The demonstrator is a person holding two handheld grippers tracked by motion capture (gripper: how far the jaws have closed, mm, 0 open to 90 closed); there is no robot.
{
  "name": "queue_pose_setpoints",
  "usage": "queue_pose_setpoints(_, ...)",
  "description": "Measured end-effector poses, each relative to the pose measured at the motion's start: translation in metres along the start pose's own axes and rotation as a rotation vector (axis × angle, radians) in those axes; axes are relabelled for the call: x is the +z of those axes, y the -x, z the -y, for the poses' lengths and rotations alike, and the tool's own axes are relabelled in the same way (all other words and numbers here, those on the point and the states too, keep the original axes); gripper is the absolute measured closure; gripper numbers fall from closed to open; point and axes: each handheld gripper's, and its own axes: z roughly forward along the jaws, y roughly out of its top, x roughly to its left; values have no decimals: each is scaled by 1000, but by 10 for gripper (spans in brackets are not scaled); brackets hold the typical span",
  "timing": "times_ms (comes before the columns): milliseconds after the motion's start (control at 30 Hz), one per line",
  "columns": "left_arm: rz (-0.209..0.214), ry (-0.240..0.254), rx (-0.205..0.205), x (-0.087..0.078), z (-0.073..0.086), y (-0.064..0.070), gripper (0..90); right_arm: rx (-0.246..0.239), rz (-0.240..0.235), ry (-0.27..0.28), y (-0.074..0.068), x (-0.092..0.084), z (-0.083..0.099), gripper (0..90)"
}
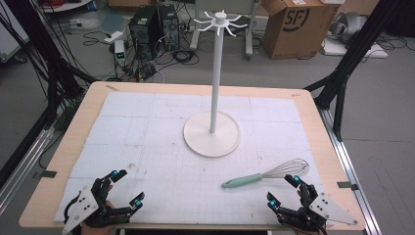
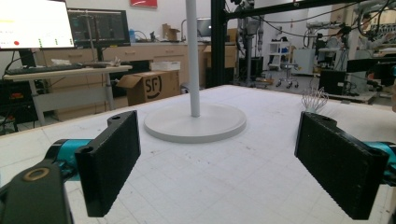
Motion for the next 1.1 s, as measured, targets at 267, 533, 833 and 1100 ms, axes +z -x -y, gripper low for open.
queue_pose_setpoints(267,-1,-10,5,0,0,0,148,2,2,1,0,0,0,172)
queue_pose_setpoints(533,4,-6,5,1,0,0,148,4,2,0,0,-1,0,172)
queue_pose_setpoints(833,5,-9,6,1,0,0,148,3,6,7,1,-2,-1,172)
queue_pose_setpoints(1100,-7,-11,-16,0,2,-3,147,-190,-105,-166,8,15,-25,190)
